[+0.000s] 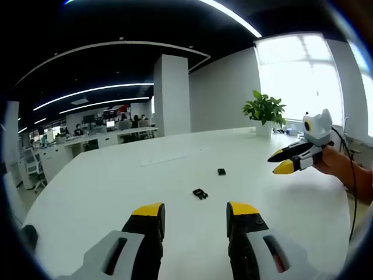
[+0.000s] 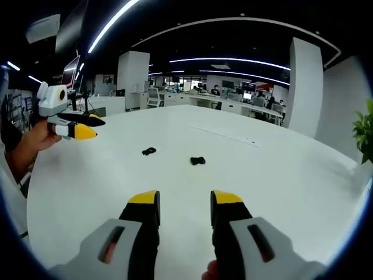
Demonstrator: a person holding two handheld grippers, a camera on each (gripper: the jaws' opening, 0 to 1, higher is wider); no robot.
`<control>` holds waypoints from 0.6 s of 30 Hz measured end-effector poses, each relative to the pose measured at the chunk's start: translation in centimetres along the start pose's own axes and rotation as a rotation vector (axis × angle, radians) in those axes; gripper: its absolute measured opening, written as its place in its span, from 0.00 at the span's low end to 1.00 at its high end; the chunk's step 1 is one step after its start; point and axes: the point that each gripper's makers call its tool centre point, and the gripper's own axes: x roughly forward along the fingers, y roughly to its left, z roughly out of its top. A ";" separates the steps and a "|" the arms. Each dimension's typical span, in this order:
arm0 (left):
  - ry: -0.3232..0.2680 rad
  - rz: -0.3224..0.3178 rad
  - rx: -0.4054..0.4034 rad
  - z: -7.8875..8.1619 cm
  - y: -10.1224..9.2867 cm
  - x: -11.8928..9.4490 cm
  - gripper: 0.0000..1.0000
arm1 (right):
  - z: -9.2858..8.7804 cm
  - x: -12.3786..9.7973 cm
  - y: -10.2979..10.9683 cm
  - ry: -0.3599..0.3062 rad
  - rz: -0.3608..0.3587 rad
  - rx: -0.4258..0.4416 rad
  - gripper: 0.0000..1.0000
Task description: Snap the two parts of the plastic buckle together until the buckle closes and remains connected.
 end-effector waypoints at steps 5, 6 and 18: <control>-0.004 -0.004 -0.002 0.1 -0.1 0.3 0.42 | 0.0 0.1 -0.1 -0.001 0.001 0.003 0.35; -0.005 -0.006 -0.002 0.1 -0.1 0.4 0.42 | 0.0 0.2 -0.1 -0.001 0.002 0.002 0.35; -0.016 -0.041 -0.028 0.6 -0.6 1.5 0.41 | 0.8 0.3 -0.7 0.001 -0.002 -0.016 0.34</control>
